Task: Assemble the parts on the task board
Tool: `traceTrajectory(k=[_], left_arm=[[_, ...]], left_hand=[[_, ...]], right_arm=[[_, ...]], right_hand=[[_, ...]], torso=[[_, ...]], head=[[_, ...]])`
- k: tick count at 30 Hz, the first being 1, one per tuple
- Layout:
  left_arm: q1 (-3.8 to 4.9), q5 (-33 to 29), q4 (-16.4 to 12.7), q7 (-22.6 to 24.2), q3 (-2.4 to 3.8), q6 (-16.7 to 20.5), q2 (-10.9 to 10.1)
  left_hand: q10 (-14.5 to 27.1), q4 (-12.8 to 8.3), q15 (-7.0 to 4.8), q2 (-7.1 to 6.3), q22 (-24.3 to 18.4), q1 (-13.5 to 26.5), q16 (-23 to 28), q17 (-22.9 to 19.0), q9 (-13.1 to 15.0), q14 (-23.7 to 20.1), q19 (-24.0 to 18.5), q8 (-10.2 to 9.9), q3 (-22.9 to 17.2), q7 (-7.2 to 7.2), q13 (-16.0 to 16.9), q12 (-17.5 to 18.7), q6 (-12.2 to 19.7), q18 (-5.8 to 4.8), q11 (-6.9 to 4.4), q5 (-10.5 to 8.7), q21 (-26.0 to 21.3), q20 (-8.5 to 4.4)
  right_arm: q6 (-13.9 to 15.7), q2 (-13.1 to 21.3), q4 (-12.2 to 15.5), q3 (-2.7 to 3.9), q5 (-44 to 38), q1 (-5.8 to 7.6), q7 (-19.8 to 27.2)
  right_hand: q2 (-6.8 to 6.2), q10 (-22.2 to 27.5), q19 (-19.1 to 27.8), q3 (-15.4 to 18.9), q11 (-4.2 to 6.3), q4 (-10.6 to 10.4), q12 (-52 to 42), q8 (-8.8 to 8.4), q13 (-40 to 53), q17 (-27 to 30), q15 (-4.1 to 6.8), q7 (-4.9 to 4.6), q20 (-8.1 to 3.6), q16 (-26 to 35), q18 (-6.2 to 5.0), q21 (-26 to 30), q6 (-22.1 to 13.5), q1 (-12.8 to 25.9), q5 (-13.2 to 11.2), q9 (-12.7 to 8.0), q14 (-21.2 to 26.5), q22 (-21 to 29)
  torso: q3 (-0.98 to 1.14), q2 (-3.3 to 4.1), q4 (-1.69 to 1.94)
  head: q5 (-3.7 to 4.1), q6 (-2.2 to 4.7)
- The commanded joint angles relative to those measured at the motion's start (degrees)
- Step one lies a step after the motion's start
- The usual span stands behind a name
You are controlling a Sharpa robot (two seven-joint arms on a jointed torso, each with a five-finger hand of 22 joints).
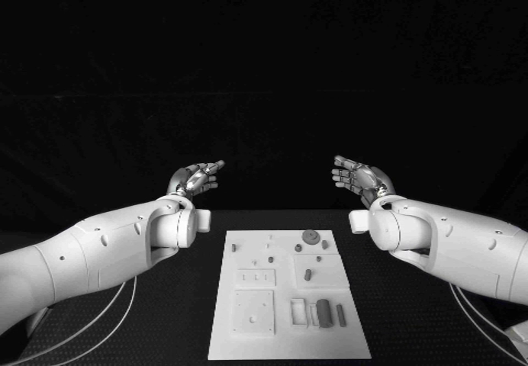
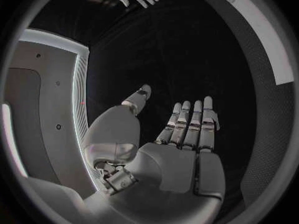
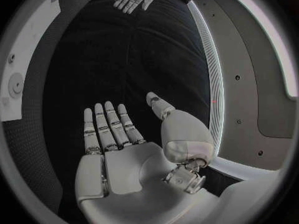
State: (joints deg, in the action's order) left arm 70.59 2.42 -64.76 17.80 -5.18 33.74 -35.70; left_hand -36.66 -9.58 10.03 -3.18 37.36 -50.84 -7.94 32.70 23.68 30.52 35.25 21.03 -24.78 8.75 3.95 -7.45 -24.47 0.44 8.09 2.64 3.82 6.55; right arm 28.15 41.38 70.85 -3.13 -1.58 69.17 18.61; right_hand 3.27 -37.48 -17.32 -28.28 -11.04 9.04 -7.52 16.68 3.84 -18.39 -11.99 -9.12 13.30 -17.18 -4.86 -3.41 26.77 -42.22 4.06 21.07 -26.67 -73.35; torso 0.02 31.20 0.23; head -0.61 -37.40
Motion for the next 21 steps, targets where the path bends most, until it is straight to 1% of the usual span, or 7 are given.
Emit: traceTrajectory(k=[1, 8, 11, 12, 14, 18, 21], left_arm=[[1.37, 3.22, 3.54, -7.23, -0.53, -8.32, 1.28], [3.47, 4.26, 8.61, -10.48, -1.54, -11.6, 3.11], [3.68, 4.36, 9.12, -10.81, -1.64, -11.93, 3.3], [3.59, 4.36, 9.01, -10.13, -1.97, -14.01, 2.95], [3.59, 4.36, 8.66, -9.92, -2.07, -13.81, 2.64], [3.59, 4.39, 7.84, -9.19, -2.21, -14.16, 1.89], [3.59, 5.18, 7.25, -8.89, -2.24, -16.39, 1.29]], left_hand=[[-0.25, 0.05, 0.02, 0.02, 0.15, -0.4, -0.17, 0.15, 0.11, 0.25, 0.23, 0.21, -0.24, -0.05, 0.05, -0.11, -0.24, -0.44, 0.05, 0.19, 0.2, 0.07], [-0.29, 0.12, 0.05, 0.09, 0.18, -0.41, -0.28, 0.19, 0.15, 0.33, 0.31, 0.24, -0.25, 0.05, 0.06, -0.03, -0.3, -0.44, 0.07, 0.19, 0.27, 0.03], [-0.81, 0.14, 0.06, 0.19, 0.29, -0.59, -0.84, 0.42, 0.28, 1.1, 0.77, 0.43, -0.33, 0.39, 0.16, -0.07, -0.65, -0.44, 0.24, 0.19, 0.5, -0.21], [-1.34, 0.12, 0.09, 0.27, 0.4, -0.73, -1.27, 0.58, 0.38, 1.79, 1.26, 0.63, -0.41, 0.61, 0.27, -0.27, -1.02, -0.34, 0.38, 0.2, 0.75, -0.41], [-3.86, -0.16, 0.26, 0.5, 0.82, -1.38, -2.82, 1.17, 0.68, 4.42, 3.45, 1.28, -0.75, 1.28, 0.77, -1.38, -2.38, 0.14, 0.84, 0.26, 1.78, -1.21], [-9.49, -1.53, -0.81, 1.58, 2.01, -3.47, -7.3, 3.14, 1.15, 12.46, 9.58, 2.72, -1.72, 2.41, 1.8, -3.77, -5.84, 1.73, 1.38, 0.33, 4.75, -2.83], [-16.78, -3.41, -3.08, 2.61, 3.66, -5.74, -12.13, 5.84, 1.57, 21.12, 16.46, 4.64, -2.4, 2.8, 3.44, -6.73, -10.81, 3.26, 0.89, 0.49, 8.3, -4.84]], right_arm=[[-12.65, -0.58, -2.77, -0.37, -2.88, 1.17, -6.93], [-18.04, -1.3, -6.84, -1.02, -3.76, 3.06, -10.17], [-18.7, -1.39, -7.34, -1.1, -3.87, 3.3, -10.57], [-16.24, -2.53, -11.66, -1.1, -20.34, 3.25, -7.97], [-16.13, -2.96, -12.69, -1.1, -23.88, 3.22, -7.77], [-14.5, -3.78, -14.35, -1.1, -32.95, 3.18, -7.93], [-13.68, -4.3, -15.41, -1.09, -38.99, 3.14, -8.34]], right_hand=[[-0.07, -1.65, -1.05, -1.07, -0.37, 1.43, -0.9, 1.06, 0.22, -0.62, -0.61, -2.97, 0.42, -1.06, -0.9, -0.57, 1.39, -2.62, 0.51, 0.71, -1.35, -2.61], [-1.2, -2.47, -2.25, -1.73, -0.62, 3.28, -1.57, 1.72, 0.26, -0.89, -1.15, -3.19, 0.37, -2.11, -1.29, -0.78, 1.93, -5.21, 0.54, 0.77, -2.76, -2.74], [-2.63, -4.37, -5.48, -2.8, -1.35, 4.46, -2.67, 2.52, 0.53, -1.48, -2.35, -3.9, -0.04, -3.79, -2.54, -1.62, 3.01, -8.03, 0.56, 0.97, -5.74, -2.68], [-2.88, -4.8, -6.33, -2.97, -1.4, 4.62, -2.88, 2.73, 0.54, -1.55, -2.3, -3.95, -0.06, -4.01, -2.83, -1.74, 3.32, -8.58, 0.53, 1.02, -6.18, -2.58], [-3.67, -6.98, -9.24, -3.68, -1.67, 5.64, -3.95, 3.61, 0.78, -2.07, -2.41, -4.27, -0.23, -5.26, -3.87, -2.31, 4.88, -10.86, 0.53, 1.27, -8.66, -2.4], [-4.6, -10.98, -14.13, -4.21, -1.47, 6.98, -5.56, 4.82, 1.08, -3.32, -0.64, -4.23, -0.31, -7.4, -5.55, -2.98, 7.59, -14.07, 0.5, 1.55, -13.3, -1.95], [-5.1, -15.05, -19.74, -4.54, -0.19, 7.52, -7.1, 6.18, 1.51, -5.17, 1.77, -3.8, -0.62, -10.15, -7.46, -4.46, 10.7, -17.2, 0.48, 2.18, -19.0, -1.92]], torso=[[0.0, 0.0, 0.0], [0.0, 0.0, 0.0], [0.0, 0.0, 0.0], [-0.19, 0.1, 0.23], [-0.26, 0.08, 0.24], [-0.3, 0.05, 0.16], [-0.17, 0.13, 0.16]], head=[[0.0, 0.01], [0.0, 0.01], [0.0, 0.01], [-0.01, -0.44], [-0.01, -0.43], [-0.18, -0.41], [-0.21, -0.32]])
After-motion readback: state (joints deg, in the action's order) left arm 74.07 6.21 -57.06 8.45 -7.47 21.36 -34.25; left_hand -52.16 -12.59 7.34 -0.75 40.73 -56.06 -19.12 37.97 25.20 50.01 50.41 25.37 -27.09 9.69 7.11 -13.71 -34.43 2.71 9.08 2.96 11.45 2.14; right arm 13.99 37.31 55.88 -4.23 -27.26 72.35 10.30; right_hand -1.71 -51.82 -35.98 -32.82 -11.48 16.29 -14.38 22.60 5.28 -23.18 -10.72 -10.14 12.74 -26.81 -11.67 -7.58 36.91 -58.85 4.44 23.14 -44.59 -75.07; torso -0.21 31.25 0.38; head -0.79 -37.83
